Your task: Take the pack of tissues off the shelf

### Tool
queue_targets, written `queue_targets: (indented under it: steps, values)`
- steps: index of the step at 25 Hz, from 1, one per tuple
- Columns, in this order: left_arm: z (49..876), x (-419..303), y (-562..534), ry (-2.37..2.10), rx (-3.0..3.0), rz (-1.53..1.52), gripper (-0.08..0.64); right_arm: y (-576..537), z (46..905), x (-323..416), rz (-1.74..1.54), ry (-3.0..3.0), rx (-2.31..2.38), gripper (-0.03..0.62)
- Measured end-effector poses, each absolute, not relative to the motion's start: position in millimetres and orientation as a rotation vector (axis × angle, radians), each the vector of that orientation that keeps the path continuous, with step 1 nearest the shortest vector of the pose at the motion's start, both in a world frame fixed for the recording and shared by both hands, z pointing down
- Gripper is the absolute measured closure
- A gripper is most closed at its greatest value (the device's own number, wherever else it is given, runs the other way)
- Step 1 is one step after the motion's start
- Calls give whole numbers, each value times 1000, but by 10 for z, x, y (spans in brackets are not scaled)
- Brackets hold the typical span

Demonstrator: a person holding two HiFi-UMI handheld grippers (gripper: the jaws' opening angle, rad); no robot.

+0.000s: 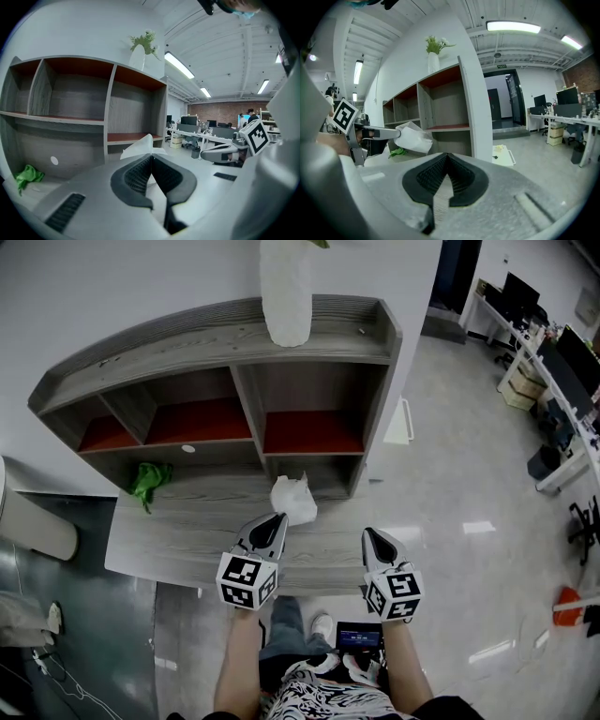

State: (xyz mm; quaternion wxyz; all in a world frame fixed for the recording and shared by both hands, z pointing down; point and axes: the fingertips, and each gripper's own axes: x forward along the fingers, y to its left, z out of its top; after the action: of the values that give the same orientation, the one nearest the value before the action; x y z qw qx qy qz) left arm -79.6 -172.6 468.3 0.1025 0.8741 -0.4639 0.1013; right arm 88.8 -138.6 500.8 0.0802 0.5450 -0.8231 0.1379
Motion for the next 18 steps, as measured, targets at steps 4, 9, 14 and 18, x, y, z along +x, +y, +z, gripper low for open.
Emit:
queue_targets:
  steps: [4, 9, 14, 18]
  values:
    - [4838, -775, -1679, -1357, 2566, 347, 552, -1360, 5102, 874, 435, -2449, 1610, 589]
    - [5004, -772, -1642, -1338, 2548, 359, 552, -1335, 5230, 865, 456, -2431, 1589, 589]
    - [5183, -749, -1603, -1312, 2531, 382, 552, -1320, 5345, 889, 480, -2413, 1579, 589]
    - [5355, -729, -1577, -1294, 2511, 410, 552, -1280, 5461, 929, 504, -2384, 1570, 589]
